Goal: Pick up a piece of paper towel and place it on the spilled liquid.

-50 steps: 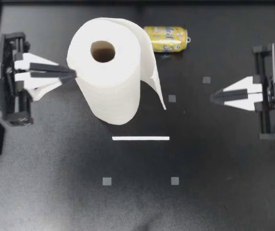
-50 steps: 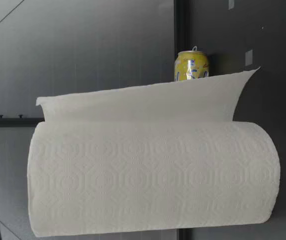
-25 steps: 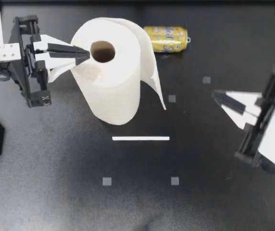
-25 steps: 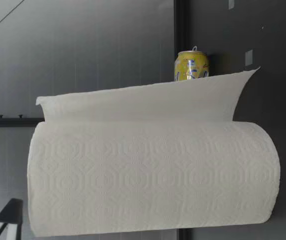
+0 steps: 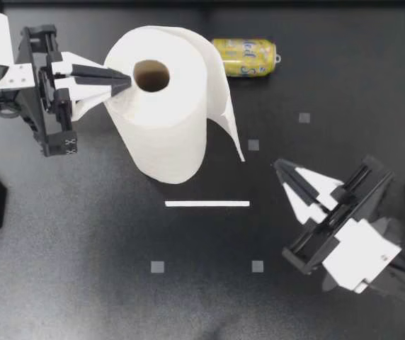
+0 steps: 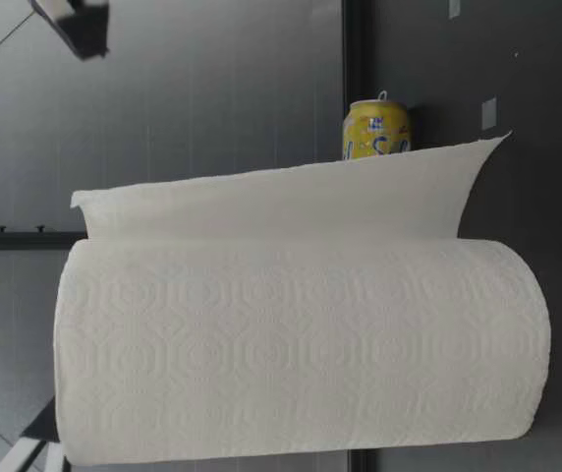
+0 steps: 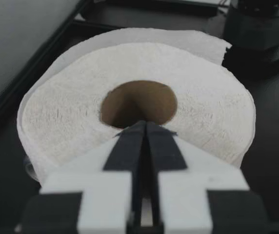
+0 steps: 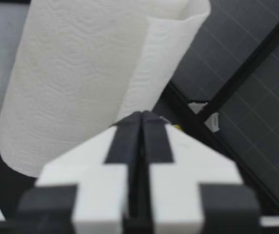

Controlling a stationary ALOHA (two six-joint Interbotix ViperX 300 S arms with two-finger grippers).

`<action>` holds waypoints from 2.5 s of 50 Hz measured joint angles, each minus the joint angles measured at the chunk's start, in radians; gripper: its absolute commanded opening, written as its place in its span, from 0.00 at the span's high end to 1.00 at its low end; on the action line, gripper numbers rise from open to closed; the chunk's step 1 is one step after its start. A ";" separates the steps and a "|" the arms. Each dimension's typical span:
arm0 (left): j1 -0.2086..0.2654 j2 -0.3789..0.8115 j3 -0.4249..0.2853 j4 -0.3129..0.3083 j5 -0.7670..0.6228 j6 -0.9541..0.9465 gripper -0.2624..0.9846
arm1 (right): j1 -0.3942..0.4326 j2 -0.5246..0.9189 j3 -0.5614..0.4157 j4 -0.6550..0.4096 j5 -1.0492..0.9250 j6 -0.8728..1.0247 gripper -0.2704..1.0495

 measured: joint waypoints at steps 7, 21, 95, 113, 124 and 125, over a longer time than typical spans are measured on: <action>0.000 -0.003 0.009 -0.006 -0.005 0.000 0.71 | -0.026 0.051 -0.020 -0.002 0.000 0.078 0.30; 0.002 -0.003 0.014 -0.008 -0.008 0.000 0.71 | -0.123 0.141 -0.054 -0.008 0.002 0.265 0.23; 0.005 -0.006 0.031 -0.029 -0.011 -0.002 0.71 | -0.407 0.224 -0.127 -0.104 -0.181 0.270 0.88; 0.006 -0.005 0.037 -0.038 -0.012 -0.002 0.71 | -0.405 0.192 -0.064 -0.069 -0.186 0.276 0.90; 0.012 0.002 0.040 -0.048 -0.015 -0.002 0.71 | -0.403 0.178 0.026 -0.008 -0.181 0.351 0.90; 0.012 0.005 0.040 -0.048 -0.015 -0.002 0.71 | -0.402 0.175 0.037 -0.003 -0.179 0.362 0.90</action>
